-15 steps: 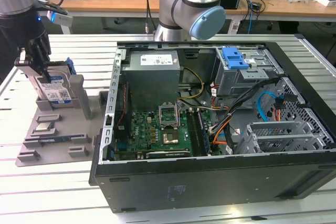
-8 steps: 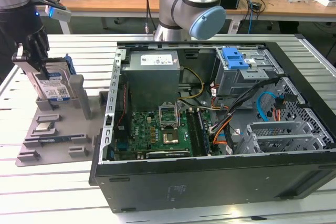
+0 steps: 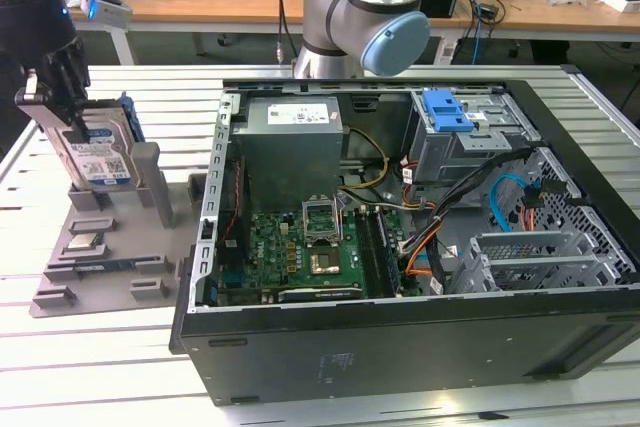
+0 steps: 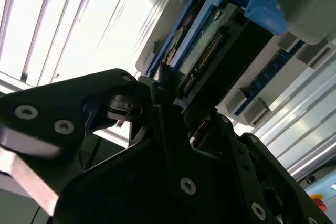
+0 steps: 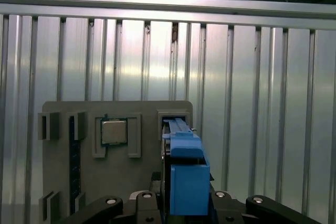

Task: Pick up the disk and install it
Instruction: 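Pick up the disk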

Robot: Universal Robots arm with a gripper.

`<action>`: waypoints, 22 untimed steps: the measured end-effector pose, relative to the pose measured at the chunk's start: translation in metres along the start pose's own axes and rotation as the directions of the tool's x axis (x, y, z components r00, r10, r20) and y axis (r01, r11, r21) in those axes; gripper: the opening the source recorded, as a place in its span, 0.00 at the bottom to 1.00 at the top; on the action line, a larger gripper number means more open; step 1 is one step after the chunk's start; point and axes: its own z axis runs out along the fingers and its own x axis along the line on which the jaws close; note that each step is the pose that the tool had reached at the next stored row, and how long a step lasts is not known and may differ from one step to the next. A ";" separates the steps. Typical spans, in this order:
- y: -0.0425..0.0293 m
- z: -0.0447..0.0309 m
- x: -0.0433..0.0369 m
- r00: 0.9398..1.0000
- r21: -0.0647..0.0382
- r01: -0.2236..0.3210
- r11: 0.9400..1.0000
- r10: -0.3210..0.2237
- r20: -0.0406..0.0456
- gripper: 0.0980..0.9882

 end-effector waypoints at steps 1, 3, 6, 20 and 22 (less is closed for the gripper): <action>0.0000 -0.0026 -0.0002 1.000 0.000 0.000 1.000 0.000 0.000 0.30; 0.0001 -0.0085 -0.0005 1.000 0.000 0.000 1.000 0.000 0.000 0.30; 0.0001 -0.0147 -0.0009 1.000 0.000 0.000 1.000 0.000 0.000 0.30; 0.0008 -0.0557 -0.0016 1.000 0.000 0.000 1.000 0.000 0.000 0.30; 0.0009 -0.0649 -0.0017 1.000 0.000 0.000 1.000 0.000 0.000 0.30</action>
